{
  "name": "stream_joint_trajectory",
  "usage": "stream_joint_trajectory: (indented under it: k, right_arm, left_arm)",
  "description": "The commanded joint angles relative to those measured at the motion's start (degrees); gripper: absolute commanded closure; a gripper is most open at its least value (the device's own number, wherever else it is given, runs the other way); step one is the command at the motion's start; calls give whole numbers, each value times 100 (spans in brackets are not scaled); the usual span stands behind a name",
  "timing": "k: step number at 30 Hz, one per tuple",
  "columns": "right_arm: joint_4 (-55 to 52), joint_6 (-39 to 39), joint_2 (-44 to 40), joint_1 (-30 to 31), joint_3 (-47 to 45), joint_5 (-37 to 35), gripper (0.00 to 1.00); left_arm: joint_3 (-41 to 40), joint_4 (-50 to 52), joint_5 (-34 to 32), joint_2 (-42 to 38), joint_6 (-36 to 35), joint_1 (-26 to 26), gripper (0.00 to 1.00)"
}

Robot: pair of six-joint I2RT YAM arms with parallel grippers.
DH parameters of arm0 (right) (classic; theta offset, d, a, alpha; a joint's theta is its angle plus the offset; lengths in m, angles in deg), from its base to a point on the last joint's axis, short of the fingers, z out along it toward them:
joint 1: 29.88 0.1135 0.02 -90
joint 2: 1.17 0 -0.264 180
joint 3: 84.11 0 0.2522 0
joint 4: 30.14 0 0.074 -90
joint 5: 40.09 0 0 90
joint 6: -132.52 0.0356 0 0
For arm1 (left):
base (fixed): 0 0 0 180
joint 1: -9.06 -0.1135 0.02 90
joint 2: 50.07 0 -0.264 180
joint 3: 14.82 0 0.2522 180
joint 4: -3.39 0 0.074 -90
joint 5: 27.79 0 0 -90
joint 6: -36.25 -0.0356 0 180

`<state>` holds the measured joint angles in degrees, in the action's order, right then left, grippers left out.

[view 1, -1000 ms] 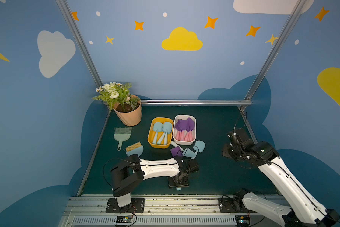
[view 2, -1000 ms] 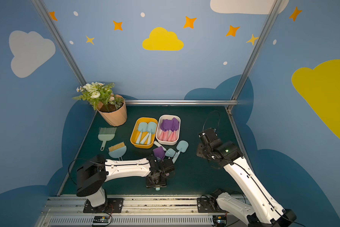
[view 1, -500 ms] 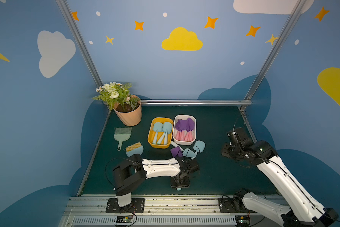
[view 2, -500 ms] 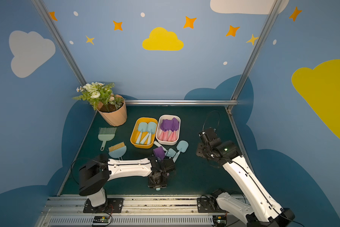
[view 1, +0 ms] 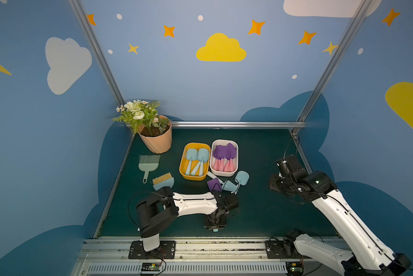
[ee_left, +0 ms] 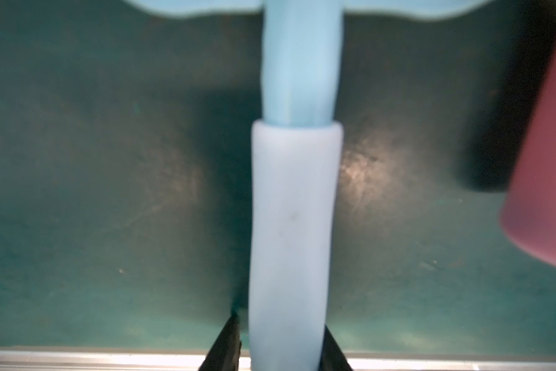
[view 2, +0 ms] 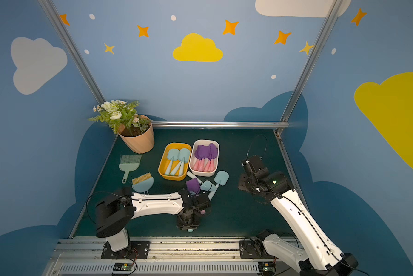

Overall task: Sort the small shovels by color and place them into the storage box
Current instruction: Pick up the shovel from the center of the board.

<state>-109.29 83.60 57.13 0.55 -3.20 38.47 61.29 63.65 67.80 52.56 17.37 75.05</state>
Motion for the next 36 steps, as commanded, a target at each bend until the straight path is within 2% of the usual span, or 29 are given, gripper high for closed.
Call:
stream_joint_trajectory:
  k: [1,9,23,30,36]
  right_arm:
    - [43,-20,-82,-25,-28,13,58]
    - [35,-21,-109,-29,-31,35,58]
    - [175,-74,-117,-26,8,177,59]
    - [183,-91,-117,-29,52,209,59]
    - [262,-83,-117,-29,9,300,59]
  left_arm:
    - [16,114,-22,-125,-51,-17,82]
    - [-30,161,-60,-246,-27,-10,97]
    - [47,743,-221,-767,-119,128,97]
    - [328,1756,-702,-1469,-377,129,97]
    - [998,2821,-1252,-2095,-1133,-307,97]
